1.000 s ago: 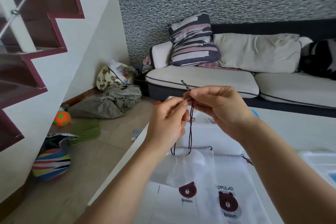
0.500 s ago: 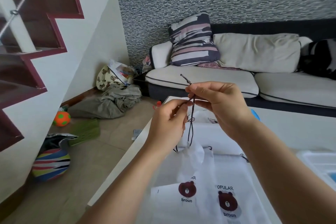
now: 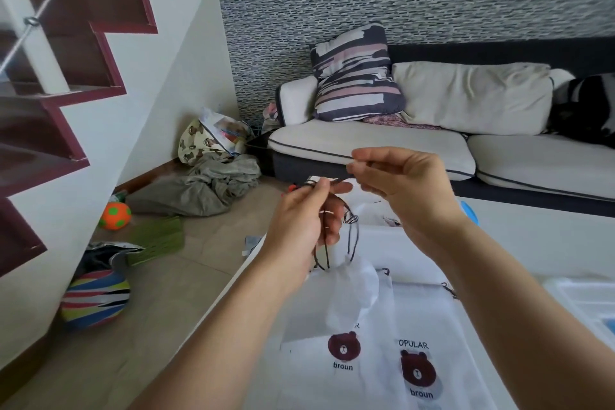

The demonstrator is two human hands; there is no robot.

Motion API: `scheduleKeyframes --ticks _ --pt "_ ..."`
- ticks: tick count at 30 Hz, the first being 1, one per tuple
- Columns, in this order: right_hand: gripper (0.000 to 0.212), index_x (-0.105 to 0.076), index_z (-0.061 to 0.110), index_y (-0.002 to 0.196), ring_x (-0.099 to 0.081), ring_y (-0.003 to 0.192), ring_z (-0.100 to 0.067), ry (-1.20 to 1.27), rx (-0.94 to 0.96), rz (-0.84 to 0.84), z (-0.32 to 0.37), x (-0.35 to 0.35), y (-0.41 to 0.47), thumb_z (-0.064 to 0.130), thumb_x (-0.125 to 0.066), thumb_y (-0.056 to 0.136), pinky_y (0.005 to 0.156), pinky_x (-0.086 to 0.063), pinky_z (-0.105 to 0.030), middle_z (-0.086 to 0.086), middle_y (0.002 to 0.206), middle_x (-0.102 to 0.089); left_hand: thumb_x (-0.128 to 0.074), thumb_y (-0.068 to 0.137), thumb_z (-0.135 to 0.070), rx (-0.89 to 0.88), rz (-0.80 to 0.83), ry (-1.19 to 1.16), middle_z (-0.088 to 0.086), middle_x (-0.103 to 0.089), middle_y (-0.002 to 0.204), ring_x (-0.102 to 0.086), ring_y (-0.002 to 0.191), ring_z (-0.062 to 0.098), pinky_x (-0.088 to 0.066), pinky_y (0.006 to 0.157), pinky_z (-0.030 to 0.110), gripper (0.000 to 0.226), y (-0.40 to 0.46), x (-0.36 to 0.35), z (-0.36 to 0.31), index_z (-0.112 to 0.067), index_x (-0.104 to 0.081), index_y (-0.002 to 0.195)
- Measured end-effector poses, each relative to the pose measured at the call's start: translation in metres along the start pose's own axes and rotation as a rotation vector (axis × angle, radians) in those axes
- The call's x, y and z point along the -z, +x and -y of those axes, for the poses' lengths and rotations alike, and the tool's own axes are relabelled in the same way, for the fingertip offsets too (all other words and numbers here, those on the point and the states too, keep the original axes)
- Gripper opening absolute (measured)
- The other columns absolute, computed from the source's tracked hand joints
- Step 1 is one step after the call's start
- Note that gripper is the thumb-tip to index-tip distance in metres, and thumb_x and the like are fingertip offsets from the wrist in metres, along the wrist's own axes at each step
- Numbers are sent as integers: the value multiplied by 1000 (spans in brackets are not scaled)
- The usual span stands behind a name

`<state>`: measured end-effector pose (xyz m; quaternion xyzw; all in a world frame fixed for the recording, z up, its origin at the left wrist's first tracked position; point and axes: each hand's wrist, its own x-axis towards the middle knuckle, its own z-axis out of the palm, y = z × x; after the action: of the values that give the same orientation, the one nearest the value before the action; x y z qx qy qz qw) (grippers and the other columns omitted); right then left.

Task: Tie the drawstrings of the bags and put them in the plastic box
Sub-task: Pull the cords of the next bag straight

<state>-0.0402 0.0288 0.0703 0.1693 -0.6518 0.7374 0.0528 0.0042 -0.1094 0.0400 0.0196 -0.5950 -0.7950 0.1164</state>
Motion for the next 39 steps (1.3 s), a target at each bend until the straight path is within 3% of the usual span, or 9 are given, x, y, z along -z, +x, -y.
scheduleKeyframes --ticks 6,10,14,17,20,22,27,34,39 --pt "39 -66 5 117 -72 73 -23 99 -315 315 -1 0 -8 -10 -71 81 73 -61 -26 -20 88 -74 -45 106 -24 79 -104 -173 0 -77 85 -45 45 3 -29 38 14 28 7 6 -6 -13 -70 102" --pt "38 -67 21 123 -66 77 -18 -65 -425 510 -7 5 -12 14 -74 86 64 -53 -23 -7 101 -73 -45 105 -25 196 54 -277 -3 -67 68 -36 40 1 -21 35 12 29 4 10 -12 -9 -68 103" --pt "31 -76 21 110 -43 91 -16 -246 -383 652 -15 9 -13 37 -70 84 80 -37 -28 11 101 -66 -44 104 -24 169 171 -104 -3 -52 57 -36 40 5 -21 37 16 31 1 14 -15 -8 -69 97" --pt "13 -73 19 88 -53 95 -14 -280 -370 571 -19 9 -12 31 -75 83 86 -40 -31 7 91 -67 -46 105 -23 -44 98 210 -1 -52 56 -42 44 10 -32 41 21 32 3 19 -10 -9 -73 93" --pt "22 -69 19 80 -59 88 -10 -274 -357 519 -20 15 -9 38 -80 73 86 -41 -31 6 84 -65 -47 106 -19 -332 -68 466 -2 -61 62 -56 55 11 -47 52 24 32 10 24 1 -17 -74 89" --pt "32 -70 16 79 -60 82 -14 -198 -370 530 -18 17 -7 47 -77 76 84 -43 -32 -2 83 -67 -47 106 -16 -400 -113 435 4 -71 77 -67 70 11 -54 65 23 31 10 21 3 -16 -74 91" --pt "53 -68 12 91 -57 60 -22 47 -507 477 -16 3 -8 59 -46 97 67 -47 -31 -13 71 -62 -42 105 -17 -164 31 -82 17 -75 95 -73 85 22 -59 73 28 32 2 3 -3 -1 -69 100" --pt "27 -72 15 93 -52 66 -12 190 -481 420 -22 -2 -10 41 -69 86 60 -42 -23 -1 81 -63 -40 105 -20 -205 76 -135 18 -75 104 -73 96 25 -59 80 31 30 1 1 -1 -4 -66 103" --pt "22 -67 12 79 -56 64 -11 211 -448 253 -26 -11 -10 32 -76 75 61 -45 -22 -1 70 -65 -38 107 -23 -248 74 35 14 -73 115 -72 102 31 -59 81 33 35 0 -2 5 -6 -68 108"
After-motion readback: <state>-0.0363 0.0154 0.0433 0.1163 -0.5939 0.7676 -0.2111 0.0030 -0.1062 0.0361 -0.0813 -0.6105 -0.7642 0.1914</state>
